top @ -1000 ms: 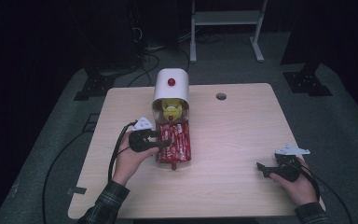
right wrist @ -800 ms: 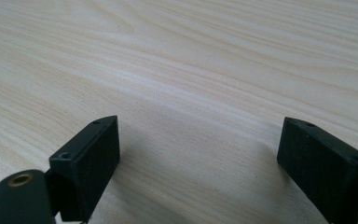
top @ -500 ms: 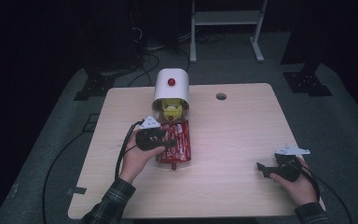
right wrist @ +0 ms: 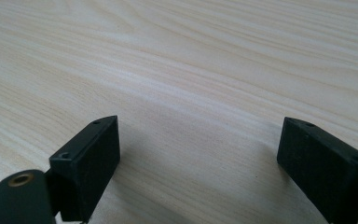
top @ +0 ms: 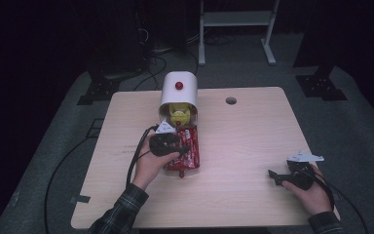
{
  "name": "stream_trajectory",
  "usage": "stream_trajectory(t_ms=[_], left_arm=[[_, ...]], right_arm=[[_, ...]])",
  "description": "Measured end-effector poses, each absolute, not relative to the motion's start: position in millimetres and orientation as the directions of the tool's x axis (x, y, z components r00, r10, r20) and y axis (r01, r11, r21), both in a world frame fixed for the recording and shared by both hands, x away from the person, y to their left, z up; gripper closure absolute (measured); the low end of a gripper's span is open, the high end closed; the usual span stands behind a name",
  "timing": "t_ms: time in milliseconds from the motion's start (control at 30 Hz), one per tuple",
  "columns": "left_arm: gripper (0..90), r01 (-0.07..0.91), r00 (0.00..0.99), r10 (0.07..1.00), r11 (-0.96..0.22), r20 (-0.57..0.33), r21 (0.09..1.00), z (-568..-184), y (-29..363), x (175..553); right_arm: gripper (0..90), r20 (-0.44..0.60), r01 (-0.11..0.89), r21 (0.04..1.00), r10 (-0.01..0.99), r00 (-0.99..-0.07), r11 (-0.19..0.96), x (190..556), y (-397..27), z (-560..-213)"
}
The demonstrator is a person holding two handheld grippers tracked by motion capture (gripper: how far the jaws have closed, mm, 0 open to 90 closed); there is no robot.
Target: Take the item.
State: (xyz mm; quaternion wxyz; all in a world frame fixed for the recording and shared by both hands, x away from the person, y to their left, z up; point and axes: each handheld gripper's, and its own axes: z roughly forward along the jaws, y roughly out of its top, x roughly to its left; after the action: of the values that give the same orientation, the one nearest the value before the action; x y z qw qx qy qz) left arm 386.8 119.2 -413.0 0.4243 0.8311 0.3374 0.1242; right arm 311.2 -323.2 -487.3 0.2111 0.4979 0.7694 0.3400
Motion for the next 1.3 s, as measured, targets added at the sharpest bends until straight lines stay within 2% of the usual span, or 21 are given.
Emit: stream_trajectory(t_ms=[300,567,967,1300], left_arm=[[40.3,0.434,0.741,0.672,-0.458,-0.019,0.776,-418.6,110.5,384.8],[44.9,0.432,0.739,0.674,-0.47,-0.003,0.77,-419.2,109.7,384.1],[67.2,0.466,0.725,0.687,-0.437,-0.049,0.77,-419.9,114.4,383.9],[79.3,0.503,0.708,0.701,-0.411,-0.089,0.76,-417.2,116.8,383.0]], right_arm=[[12.0,0.014,0.623,0.733,0.909,-0.416,0.274,311.1,-323.4,-487.3],[12.0,0.014,0.623,0.733,0.909,-0.416,0.274,310.9,-323.5,-487.3],[12.1,0.014,0.623,0.733,0.91,-0.415,0.273,310.6,-323.7,-487.2],[12.0,0.014,0.623,0.733,0.91,-0.415,0.273,310.6,-323.7,-487.2]])
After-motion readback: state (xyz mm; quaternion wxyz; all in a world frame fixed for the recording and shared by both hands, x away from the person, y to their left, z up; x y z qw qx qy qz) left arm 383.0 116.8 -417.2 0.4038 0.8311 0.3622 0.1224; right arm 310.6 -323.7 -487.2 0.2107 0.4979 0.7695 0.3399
